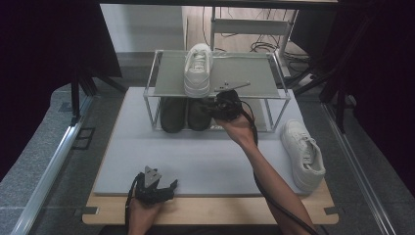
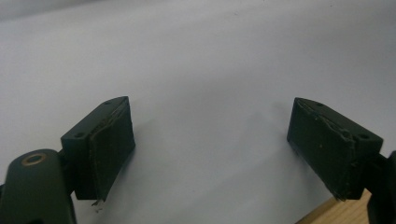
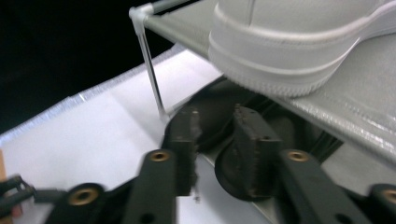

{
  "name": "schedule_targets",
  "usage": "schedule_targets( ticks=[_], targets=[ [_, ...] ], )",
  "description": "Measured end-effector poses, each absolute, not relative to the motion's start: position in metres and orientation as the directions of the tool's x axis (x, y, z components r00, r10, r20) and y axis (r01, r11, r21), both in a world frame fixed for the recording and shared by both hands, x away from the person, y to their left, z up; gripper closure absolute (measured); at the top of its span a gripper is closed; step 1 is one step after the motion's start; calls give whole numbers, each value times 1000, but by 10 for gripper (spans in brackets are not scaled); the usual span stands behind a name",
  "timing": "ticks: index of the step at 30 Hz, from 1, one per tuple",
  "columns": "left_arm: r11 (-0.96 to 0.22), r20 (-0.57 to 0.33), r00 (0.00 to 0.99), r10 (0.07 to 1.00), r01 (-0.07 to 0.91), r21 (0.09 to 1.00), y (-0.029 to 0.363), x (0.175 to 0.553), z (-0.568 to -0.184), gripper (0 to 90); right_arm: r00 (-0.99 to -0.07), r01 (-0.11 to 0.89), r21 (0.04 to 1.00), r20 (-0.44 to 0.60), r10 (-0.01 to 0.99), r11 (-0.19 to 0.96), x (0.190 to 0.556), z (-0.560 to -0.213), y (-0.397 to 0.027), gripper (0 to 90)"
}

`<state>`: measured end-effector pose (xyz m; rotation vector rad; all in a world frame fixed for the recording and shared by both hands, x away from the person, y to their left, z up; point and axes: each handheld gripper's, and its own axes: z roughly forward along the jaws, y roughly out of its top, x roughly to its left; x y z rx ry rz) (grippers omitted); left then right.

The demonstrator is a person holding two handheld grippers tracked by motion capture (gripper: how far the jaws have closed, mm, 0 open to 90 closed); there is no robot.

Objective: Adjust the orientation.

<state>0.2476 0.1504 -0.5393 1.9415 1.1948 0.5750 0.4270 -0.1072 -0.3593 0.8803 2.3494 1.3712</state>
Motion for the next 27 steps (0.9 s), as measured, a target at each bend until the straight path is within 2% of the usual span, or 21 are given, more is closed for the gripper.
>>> schedule_targets(
  ticks=[7,15,18,23,27],
  targets=[
    [-257,-23,456,890,542,800,150,247,-539,147,-785,315,849,-18,619,424,416,-368,-113,429],
    [-260,-20,456,890,543,798,150,247,-539,147,-816,315,852,18,578,419,406,-378,-122,257],
    [-262,-19,457,889,543,798,150,247,-539,147,-838,306,851,27,546,428,403,-383,-125,159],
    [-261,-19,456,890,543,798,150,247,-539,147,-850,300,841,21,527,451,397,-390,-132,113],
    [-262,-19,456,890,543,798,150,247,-539,147,-844,290,844,3,537,451,393,-396,-138,4]
  ],
)
